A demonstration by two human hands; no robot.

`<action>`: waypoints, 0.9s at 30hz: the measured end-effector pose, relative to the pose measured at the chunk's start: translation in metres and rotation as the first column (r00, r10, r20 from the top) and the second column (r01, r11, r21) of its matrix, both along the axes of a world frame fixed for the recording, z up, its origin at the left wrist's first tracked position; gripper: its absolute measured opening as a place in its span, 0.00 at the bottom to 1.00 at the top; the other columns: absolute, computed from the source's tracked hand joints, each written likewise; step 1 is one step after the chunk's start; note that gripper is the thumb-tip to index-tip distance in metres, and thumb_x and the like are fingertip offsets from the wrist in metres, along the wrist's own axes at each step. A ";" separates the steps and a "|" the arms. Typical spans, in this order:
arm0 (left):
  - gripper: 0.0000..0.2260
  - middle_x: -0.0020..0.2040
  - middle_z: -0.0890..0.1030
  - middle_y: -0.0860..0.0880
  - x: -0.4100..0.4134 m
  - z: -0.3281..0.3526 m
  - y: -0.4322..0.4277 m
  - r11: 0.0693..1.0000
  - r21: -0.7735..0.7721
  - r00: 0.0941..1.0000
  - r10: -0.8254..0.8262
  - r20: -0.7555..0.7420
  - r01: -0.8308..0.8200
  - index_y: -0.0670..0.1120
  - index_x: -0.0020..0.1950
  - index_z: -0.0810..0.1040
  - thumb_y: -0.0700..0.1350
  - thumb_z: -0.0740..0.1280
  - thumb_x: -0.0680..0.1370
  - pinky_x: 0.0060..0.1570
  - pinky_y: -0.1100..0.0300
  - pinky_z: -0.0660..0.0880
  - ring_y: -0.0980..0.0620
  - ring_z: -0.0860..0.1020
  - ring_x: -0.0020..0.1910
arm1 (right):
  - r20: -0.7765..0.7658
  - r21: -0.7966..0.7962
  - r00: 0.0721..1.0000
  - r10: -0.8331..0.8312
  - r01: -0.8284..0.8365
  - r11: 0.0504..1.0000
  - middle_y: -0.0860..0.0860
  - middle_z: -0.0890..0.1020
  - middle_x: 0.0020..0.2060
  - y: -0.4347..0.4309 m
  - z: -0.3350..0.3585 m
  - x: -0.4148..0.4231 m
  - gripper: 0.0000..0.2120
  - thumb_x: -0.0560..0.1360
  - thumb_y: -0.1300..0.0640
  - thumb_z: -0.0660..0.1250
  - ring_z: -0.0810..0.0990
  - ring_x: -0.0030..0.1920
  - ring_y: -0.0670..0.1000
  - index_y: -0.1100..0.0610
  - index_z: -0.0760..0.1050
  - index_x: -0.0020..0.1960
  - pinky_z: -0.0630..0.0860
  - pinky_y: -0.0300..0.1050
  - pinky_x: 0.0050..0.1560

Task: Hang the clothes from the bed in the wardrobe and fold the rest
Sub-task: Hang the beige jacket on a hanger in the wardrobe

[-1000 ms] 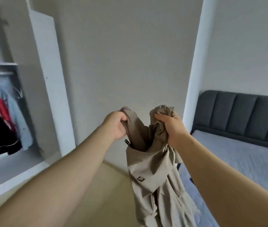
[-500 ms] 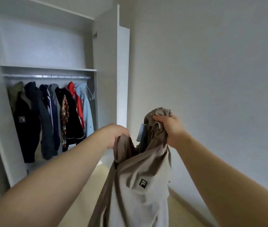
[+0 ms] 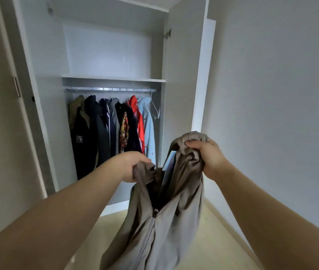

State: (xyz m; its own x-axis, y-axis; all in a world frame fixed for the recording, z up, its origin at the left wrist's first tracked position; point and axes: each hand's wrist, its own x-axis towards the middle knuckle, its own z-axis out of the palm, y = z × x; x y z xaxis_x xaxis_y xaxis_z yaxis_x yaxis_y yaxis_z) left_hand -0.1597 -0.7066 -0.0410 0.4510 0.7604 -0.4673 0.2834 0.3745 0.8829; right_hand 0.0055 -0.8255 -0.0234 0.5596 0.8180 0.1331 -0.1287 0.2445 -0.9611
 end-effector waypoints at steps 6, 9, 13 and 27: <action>0.08 0.35 0.77 0.43 0.040 0.011 0.075 0.985 0.074 0.972 0.143 0.186 -0.159 0.43 0.38 0.77 0.37 0.64 0.76 0.33 0.53 0.75 0.47 0.77 0.35 | 0.077 0.000 0.989 0.124 -0.124 0.992 0.52 0.82 0.28 0.091 -0.007 0.051 0.17 0.72 0.72 0.62 0.80 0.31 0.50 0.56 0.81 0.31 0.78 0.37 0.34; 0.11 0.36 0.74 0.43 0.070 0.017 0.112 0.963 -0.068 0.903 0.268 0.337 -0.261 0.41 0.37 0.72 0.35 0.56 0.79 0.38 0.54 0.74 0.48 0.73 0.35 | 0.009 -0.053 0.993 0.116 -0.115 0.992 0.56 0.82 0.35 0.136 -0.005 0.093 0.07 0.72 0.69 0.66 0.81 0.37 0.54 0.59 0.80 0.41 0.78 0.43 0.40; 0.17 0.30 0.71 0.44 0.099 0.019 0.157 0.942 -0.195 0.834 0.332 0.440 -0.273 0.41 0.30 0.70 0.35 0.53 0.78 0.32 0.58 0.74 0.49 0.72 0.28 | -0.024 -0.053 0.993 0.115 -0.116 0.992 0.54 0.83 0.33 0.189 0.000 0.138 0.07 0.73 0.66 0.67 0.80 0.38 0.53 0.56 0.79 0.39 0.76 0.43 0.40; 0.08 0.53 0.77 0.40 0.179 -0.015 0.335 0.763 0.626 0.696 0.362 -0.620 0.161 0.39 0.52 0.74 0.37 0.57 0.78 0.44 0.55 0.73 0.42 0.77 0.52 | -0.085 -0.030 0.982 0.169 -0.172 0.985 0.55 0.81 0.40 0.367 -0.015 0.226 0.06 0.74 0.67 0.64 0.79 0.42 0.52 0.57 0.77 0.44 0.76 0.43 0.43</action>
State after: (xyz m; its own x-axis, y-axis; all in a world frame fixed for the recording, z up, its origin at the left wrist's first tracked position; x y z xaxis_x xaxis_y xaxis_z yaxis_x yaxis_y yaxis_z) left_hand 0.0190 -0.3716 -0.0563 0.1098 0.9936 -0.0247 0.8753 -0.0849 0.4761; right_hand 0.2314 -0.4588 -0.0384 0.4193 0.9058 0.0606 -0.2444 0.1770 -0.9534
